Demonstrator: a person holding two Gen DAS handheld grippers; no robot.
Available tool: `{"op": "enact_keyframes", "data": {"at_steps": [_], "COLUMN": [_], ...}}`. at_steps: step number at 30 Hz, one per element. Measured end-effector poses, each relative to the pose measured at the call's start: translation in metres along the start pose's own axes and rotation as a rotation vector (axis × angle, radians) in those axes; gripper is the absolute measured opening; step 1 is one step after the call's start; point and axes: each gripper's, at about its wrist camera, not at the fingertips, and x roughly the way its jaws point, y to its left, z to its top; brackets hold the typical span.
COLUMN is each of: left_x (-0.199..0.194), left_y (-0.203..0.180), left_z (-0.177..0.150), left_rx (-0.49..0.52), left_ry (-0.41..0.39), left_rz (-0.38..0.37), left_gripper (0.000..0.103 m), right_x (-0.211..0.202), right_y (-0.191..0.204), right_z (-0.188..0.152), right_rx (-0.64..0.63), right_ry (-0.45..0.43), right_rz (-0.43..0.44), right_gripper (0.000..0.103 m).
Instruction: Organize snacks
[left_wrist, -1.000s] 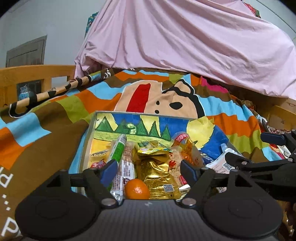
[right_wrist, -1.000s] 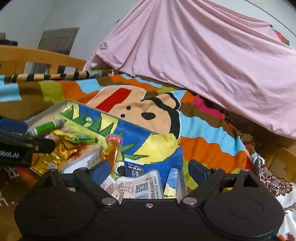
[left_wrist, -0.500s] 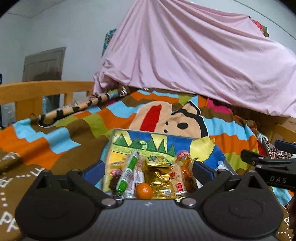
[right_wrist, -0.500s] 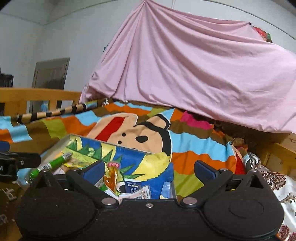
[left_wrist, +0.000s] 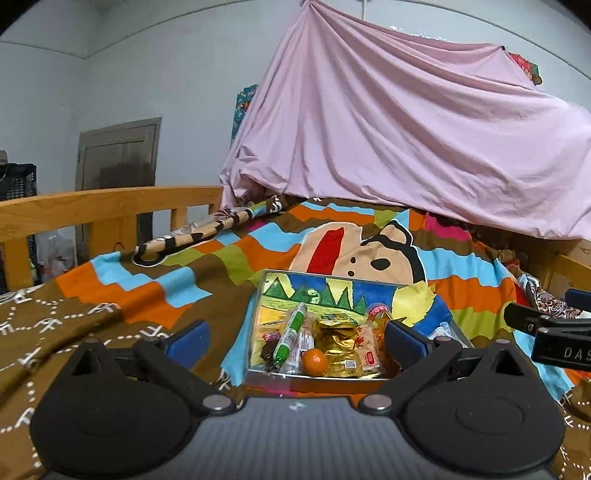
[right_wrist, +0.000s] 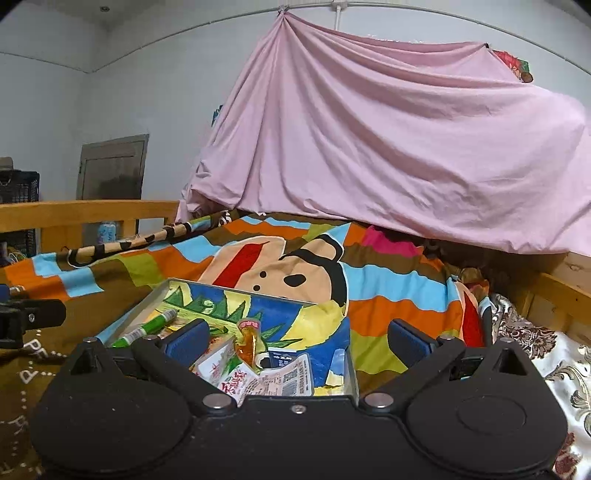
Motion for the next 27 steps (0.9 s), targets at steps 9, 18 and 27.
{"op": "enact_keyframes", "data": {"at_steps": [9, 18, 27], "left_x": [-0.042, -0.077, -0.108], "left_y": [0.002, 0.003, 0.001], "left_z": [-0.010, -0.020, -0.032], "left_rx": [0.024, 0.032, 0.055], "left_ry": [-0.011, -0.009, 0.013], "left_rz": [0.038, 0.062, 0.076], "left_gripper": [0.103, 0.103, 0.103], "right_x": [-0.039, -0.071, -0.096], "right_y": [0.001, 0.005, 0.008], "right_z": [-0.003, -0.007, -0.015], "right_rx": [0.009, -0.005, 0.012], "right_ry": [0.006, 0.005, 0.052], "right_rz": [0.027, 0.055, 0.078], "right_gripper": [0.102, 0.102, 0.102]}}
